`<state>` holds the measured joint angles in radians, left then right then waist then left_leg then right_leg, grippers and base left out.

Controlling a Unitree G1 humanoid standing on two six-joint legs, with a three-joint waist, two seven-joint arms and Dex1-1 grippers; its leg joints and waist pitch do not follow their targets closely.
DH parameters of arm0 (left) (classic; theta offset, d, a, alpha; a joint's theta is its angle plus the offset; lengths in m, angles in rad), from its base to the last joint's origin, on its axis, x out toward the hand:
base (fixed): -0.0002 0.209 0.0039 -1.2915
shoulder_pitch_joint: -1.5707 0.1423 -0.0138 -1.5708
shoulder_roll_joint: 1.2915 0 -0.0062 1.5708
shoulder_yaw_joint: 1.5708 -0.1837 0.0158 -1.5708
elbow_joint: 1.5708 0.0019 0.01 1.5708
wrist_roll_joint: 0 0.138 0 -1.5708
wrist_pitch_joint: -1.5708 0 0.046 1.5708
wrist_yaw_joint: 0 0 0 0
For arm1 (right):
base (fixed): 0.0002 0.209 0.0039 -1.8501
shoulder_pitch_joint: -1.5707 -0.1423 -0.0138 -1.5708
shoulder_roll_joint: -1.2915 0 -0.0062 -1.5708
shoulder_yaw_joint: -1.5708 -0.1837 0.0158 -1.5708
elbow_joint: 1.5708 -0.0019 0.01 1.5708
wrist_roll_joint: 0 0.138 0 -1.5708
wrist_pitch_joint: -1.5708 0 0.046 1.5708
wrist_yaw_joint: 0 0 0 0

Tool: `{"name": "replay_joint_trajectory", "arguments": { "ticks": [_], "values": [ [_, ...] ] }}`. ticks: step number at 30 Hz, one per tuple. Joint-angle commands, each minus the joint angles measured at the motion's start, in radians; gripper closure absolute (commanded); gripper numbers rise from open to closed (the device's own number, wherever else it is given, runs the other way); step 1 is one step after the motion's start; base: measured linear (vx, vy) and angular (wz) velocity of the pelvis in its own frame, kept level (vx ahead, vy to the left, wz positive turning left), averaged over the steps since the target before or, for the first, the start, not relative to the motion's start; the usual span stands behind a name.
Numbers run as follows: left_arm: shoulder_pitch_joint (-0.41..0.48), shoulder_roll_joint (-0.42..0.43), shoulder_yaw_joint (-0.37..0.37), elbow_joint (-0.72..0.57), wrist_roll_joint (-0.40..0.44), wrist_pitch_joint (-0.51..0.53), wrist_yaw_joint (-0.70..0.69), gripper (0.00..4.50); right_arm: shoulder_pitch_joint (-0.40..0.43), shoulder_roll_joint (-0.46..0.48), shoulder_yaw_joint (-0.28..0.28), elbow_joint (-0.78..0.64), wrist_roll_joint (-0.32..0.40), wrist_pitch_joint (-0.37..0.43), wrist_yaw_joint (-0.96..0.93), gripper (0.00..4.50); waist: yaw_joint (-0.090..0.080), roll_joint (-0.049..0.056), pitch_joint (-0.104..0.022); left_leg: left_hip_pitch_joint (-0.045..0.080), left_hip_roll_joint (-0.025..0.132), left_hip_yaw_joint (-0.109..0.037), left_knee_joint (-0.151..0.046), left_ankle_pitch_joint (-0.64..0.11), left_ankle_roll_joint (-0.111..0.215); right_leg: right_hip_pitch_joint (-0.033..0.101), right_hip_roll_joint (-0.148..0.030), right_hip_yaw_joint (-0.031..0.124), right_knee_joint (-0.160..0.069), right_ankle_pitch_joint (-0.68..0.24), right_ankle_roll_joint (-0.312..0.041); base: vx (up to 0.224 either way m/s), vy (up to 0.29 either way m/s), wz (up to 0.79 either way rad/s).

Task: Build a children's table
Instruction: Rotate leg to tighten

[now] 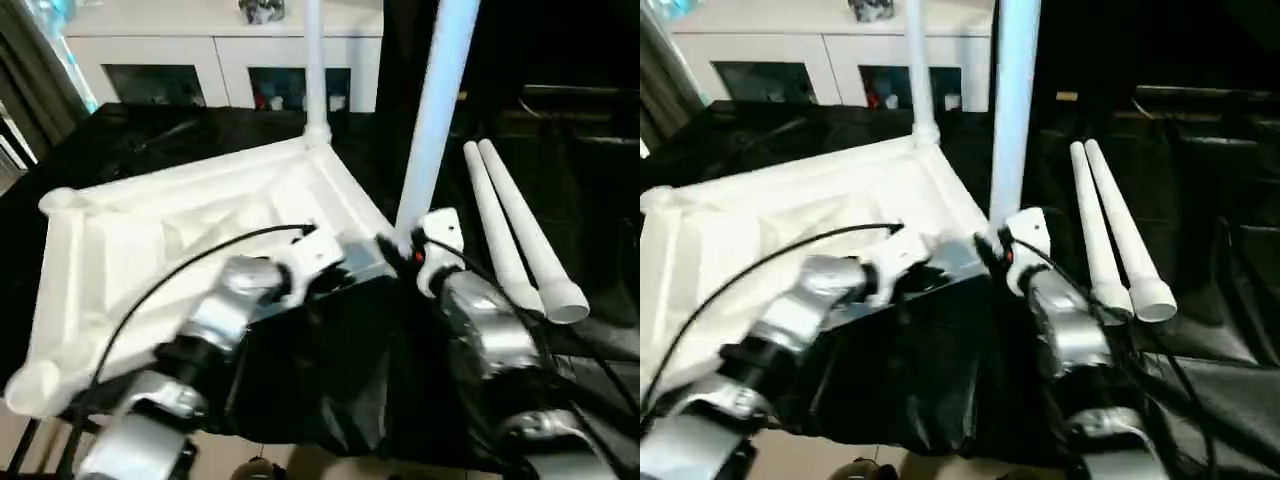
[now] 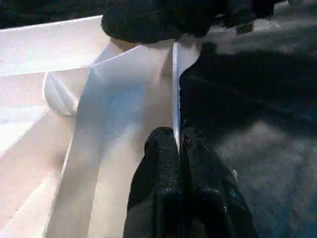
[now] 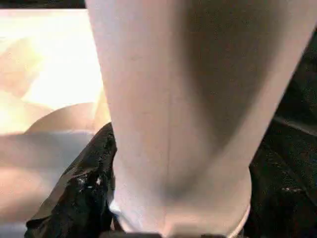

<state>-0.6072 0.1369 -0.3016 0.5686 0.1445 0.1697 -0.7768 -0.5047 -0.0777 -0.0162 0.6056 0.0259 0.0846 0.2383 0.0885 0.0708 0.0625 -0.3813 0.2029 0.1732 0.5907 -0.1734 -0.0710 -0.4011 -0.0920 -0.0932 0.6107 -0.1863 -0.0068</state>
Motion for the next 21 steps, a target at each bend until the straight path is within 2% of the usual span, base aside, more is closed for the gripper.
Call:
{"name": "replay_joint_trajectory", "arguments": {
  "ticks": [1, 2, 3, 4, 7, 8, 10, 13, 15, 17, 19, 21],
  "values": [
    [-0.042, -0.064, -0.038, -0.005, 0.001, -0.009, 0.054, 4.50, 0.002, 0.082, 0.071, 0.036, -0.001, 0.019, 0.012, 1.78, -0.004, -0.008, -0.063, 0.015, 0.022, -0.010, -0.077, -0.267, 0.013, 0.045, -0.057, 0.048, -0.092, -0.296, -0.176, 0.000, 0.000, 0.00],
    [-0.037, -0.067, -0.043, -0.009, 0.004, -0.010, 0.053, 4.50, -0.009, 0.091, 0.065, 0.044, -0.003, 0.001, 0.002, 1.78, -0.003, -0.008, -0.063, 0.015, 0.022, -0.009, -0.076, -0.266, 0.016, 0.044, -0.057, 0.048, -0.092, -0.291, -0.175, 0.000, 0.000, 0.00],
    [-0.034, -0.067, -0.045, -0.013, 0.005, -0.012, 0.050, 4.50, -0.014, 0.093, 0.060, 0.048, -0.001, -0.007, 0.002, 1.22, -0.003, -0.007, -0.064, 0.012, 0.021, -0.009, -0.076, -0.267, 0.021, 0.045, -0.058, 0.049, -0.091, -0.276, -0.177, 0.000, 0.000, 0.00],
    [-0.031, -0.065, -0.046, -0.016, 0.006, -0.014, 0.045, 4.50, -0.019, 0.093, 0.056, 0.051, 0.001, -0.014, 0.005, 1.08, -0.004, -0.007, -0.063, 0.011, 0.021, -0.010, -0.077, -0.268, 0.023, 0.046, -0.058, 0.048, -0.090, -0.275, -0.176, 0.000, 0.000, 0.00],
    [-0.018, -0.037, -0.045, -0.032, 0.005, -0.027, 0.013, 4.50, -0.018, 0.077, 0.048, 0.043, 0.018, -0.024, 0.058, 1.08, -0.004, -0.008, -0.063, 0.011, 0.021, -0.009, -0.077, -0.272, 0.029, 0.045, -0.058, 0.048, -0.091, -0.276, -0.175, 0.000, 0.000, 0.00],
    [-0.013, -0.026, -0.044, -0.038, 0.004, -0.029, 0.000, 4.50, -0.015, 0.067, 0.049, 0.038, 0.021, -0.027, 0.079, 0.74, -0.003, -0.007, -0.063, 0.011, 0.022, -0.010, -0.078, -0.275, 0.031, 0.046, -0.058, 0.048, -0.091, -0.280, -0.173, 0.000, 0.000, 0.00],
    [0.002, 0.002, -0.040, -0.053, -0.005, -0.049, -0.039, 4.50, -0.008, 0.038, 0.050, 0.029, 0.025, -0.040, 0.129, 0.63, -0.004, -0.008, -0.064, 0.008, 0.022, -0.010, -0.077, -0.271, 0.035, 0.048, -0.058, 0.048, -0.089, -0.267, -0.176, 0.000, 0.000, 0.00],
    [0.020, 0.034, -0.035, -0.077, -0.022, -0.061, -0.088, 4.50, 0.002, -0.006, 0.058, 0.015, 0.032, -0.057, 0.194, 0.28, -0.004, -0.012, -0.069, 0.003, 0.023, -0.010, -0.071, -0.215, 0.054, 0.053, -0.059, 0.048, -0.078, -0.185, -0.196, 0.000, 0.000, 0.00],
    [0.038, 0.081, -0.026, -0.097, -0.043, -0.070, -0.151, 4.50, 0.019, -0.077, 0.078, -0.007, 0.033, -0.077, 0.301, 0.15, -0.004, -0.010, -0.071, 0.004, 0.023, -0.007, -0.067, -0.182, 0.069, 0.051, -0.056, 0.048, -0.072, -0.129, -0.219, 0.000, 0.000, 0.00],
    [0.041, 0.091, -0.024, -0.099, -0.048, -0.077, -0.166, 4.50, 0.020, -0.091, 0.080, -0.007, 0.033, -0.083, 0.325, 0.04, -0.001, -0.010, -0.071, 0.001, 0.023, -0.005, -0.063, -0.147, 0.091, 0.054, -0.055, 0.049, -0.064, -0.062, -0.240, 0.000, 0.000, 0.00],
    [0.042, 0.106, -0.020, -0.100, -0.056, -0.082, -0.188, 4.50, 0.024, -0.115, 0.089, -0.013, 0.028, -0.088, 0.360, 0.04, 0.001, -0.010, -0.073, 0.004, 0.023, -0.006, -0.061, -0.137, 0.097, 0.055, -0.054, 0.046, -0.061, -0.043, -0.249, 0.000, 0.000, 0.00],
    [0.043, 0.125, -0.015, -0.101, -0.067, -0.089, -0.218, 4.50, 0.029, -0.146, 0.100, -0.023, 0.026, -0.093, 0.411, 0.04, 0.000, -0.010, -0.071, 0.005, 0.024, -0.005, -0.063, -0.156, 0.098, 0.054, -0.054, 0.047, -0.063, -0.068, -0.253, 0.000, 0.000, 0.00]
  ]
}}
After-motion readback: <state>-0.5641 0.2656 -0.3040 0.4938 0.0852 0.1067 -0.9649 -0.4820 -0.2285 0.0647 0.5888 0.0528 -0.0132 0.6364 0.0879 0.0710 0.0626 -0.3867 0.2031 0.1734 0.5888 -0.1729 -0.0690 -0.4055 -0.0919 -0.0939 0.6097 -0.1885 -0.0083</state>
